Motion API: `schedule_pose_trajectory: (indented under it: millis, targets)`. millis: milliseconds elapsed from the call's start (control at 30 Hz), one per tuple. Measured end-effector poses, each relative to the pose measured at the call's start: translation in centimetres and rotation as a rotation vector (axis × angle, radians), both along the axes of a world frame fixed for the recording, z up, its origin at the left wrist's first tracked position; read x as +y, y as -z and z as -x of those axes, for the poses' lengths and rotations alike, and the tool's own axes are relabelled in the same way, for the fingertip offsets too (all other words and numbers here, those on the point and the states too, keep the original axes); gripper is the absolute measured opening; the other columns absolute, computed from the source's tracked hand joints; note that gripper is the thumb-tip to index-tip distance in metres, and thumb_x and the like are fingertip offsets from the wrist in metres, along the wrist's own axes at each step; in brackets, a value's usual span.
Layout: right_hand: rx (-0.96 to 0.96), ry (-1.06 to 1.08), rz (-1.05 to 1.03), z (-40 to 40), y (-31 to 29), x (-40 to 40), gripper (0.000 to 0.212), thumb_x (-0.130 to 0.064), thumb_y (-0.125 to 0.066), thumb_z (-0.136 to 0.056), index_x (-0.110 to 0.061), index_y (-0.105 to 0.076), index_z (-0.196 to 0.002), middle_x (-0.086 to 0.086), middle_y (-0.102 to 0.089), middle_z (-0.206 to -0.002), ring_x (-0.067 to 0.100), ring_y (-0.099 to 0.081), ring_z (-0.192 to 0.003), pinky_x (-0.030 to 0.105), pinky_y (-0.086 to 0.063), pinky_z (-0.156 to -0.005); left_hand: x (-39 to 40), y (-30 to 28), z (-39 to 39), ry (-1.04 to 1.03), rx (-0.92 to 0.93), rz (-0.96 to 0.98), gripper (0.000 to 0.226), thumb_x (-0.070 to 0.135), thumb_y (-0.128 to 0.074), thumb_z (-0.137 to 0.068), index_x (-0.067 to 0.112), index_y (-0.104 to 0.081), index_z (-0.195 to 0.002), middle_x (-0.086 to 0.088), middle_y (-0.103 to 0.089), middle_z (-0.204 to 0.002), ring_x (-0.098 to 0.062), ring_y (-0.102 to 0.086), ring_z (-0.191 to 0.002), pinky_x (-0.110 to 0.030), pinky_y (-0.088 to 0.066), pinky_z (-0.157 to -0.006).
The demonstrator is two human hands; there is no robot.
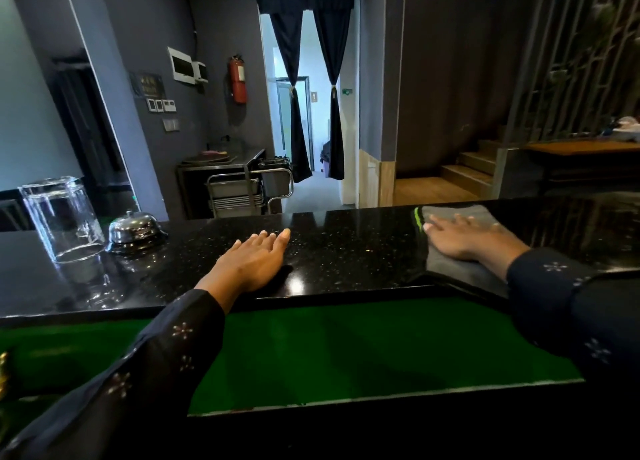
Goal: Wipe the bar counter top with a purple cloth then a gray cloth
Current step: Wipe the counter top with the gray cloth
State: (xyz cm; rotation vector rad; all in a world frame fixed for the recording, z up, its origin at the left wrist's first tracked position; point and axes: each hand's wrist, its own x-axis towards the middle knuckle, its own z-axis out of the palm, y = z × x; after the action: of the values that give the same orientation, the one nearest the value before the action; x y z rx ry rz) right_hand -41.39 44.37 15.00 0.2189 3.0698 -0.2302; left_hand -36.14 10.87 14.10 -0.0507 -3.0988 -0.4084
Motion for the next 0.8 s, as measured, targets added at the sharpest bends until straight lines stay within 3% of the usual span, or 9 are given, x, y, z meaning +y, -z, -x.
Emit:
schedule_pose_trajectory:
  millis: [167, 333, 400, 467, 567, 633, 800]
  targets:
    - [0.015, -0.17, 0.015, -3.0, -0.6, -6.7, 0.06, -0.055, -0.007, -0.098, -0.032, -0.001, -0.153, 0.017, 0.005, -0.161, 0.04, 0.005, -0.146, 0.064, 0.005, -0.113, 0.1, -0.2, 0.4, -0.021, -0.033, 0.014, 0.061, 0.051, -0.004, -0.098, 0.023, -0.011, -0.151, 0.0, -0.006, -0.16, -0.014, -0.002, -0.147, -0.039, 0.001, -0.118]
    - [0.012, -0.383, 0.057, -5.2, 0.3, -10.9, 0.06, -0.054, -0.009, -0.099, -0.03, -0.003, -0.154, 0.016, 0.007, -0.161, 0.037, 0.01, -0.146, 0.063, 0.012, -0.112, 0.1, -0.3, 0.0, -0.072, 0.0, -0.017, 0.059, 0.049, -0.012, -0.099, 0.021, -0.021, -0.15, -0.001, -0.015, -0.159, -0.016, -0.009, -0.146, -0.04, -0.002, -0.118]
    - [-0.01, -0.406, 0.111, -5.1, 0.1, -10.7, 0.062, -0.055, -0.009, -0.098, -0.028, -0.007, -0.154, 0.015, 0.005, -0.161, 0.036, 0.009, -0.147, 0.062, 0.012, -0.112, 0.3, -0.5, -0.7, -0.13, 0.19, 0.109, 0.056, 0.049, -0.021, -0.099, 0.021, -0.033, -0.146, -0.003, -0.029, -0.155, -0.018, -0.02, -0.145, -0.043, -0.007, -0.118]
    - [0.007, -0.462, 0.287, -4.8, -0.6, -9.8, 0.06, -0.053, -0.013, -0.099, -0.026, -0.022, -0.152, 0.012, -0.01, -0.161, 0.035, -0.003, -0.148, 0.061, 0.003, -0.114, 1.9, -1.0, -1.9, -0.152, 0.426, 0.219, 0.051, 0.047, -0.031, -0.097, 0.021, -0.042, -0.14, -0.005, -0.044, -0.146, -0.02, -0.035, -0.138, -0.046, -0.016, -0.117]
    - [0.191, -0.495, 0.572, -4.7, -2.2, -6.5, 0.047, -0.041, -0.025, -0.102, -0.022, -0.039, -0.143, 0.009, -0.033, -0.153, 0.03, -0.025, -0.143, 0.054, -0.018, -0.115, 7.7, -2.5, -3.3, -0.077, 0.518, 0.131, 0.051, 0.047, -0.042, -0.093, 0.022, -0.044, -0.137, -0.004, -0.05, -0.14, -0.021, -0.045, -0.13, -0.043, -0.021, -0.115]
    - [0.257, -0.461, 0.423, -4.0, -2.6, -2.7, 0.049, -0.04, -0.025, -0.103, -0.023, -0.032, -0.148, 0.006, -0.024, -0.158, 0.027, -0.013, -0.148, 0.053, -0.008, -0.118, 12.7, -2.8, -3.4, 0.042, 0.436, 0.122, 0.056, 0.052, -0.037, -0.094, 0.023, -0.039, -0.141, -0.004, -0.042, -0.146, -0.02, -0.036, -0.136, -0.043, -0.018, -0.116]
    - [0.052, -0.305, 0.069, -1.9, -0.5, 5.1, 0.058, -0.053, -0.017, -0.1, -0.029, -0.016, -0.153, 0.007, -0.002, -0.163, 0.028, 0.004, -0.149, 0.054, 0.002, -0.116, 21.0, -0.4, -1.5, 0.07, -0.012, 0.105, 0.074, 0.068, -0.014, -0.09, 0.026, -0.009, -0.152, -0.007, -0.002, -0.16, -0.03, 0.003, -0.146, -0.05, 0.004, -0.115]
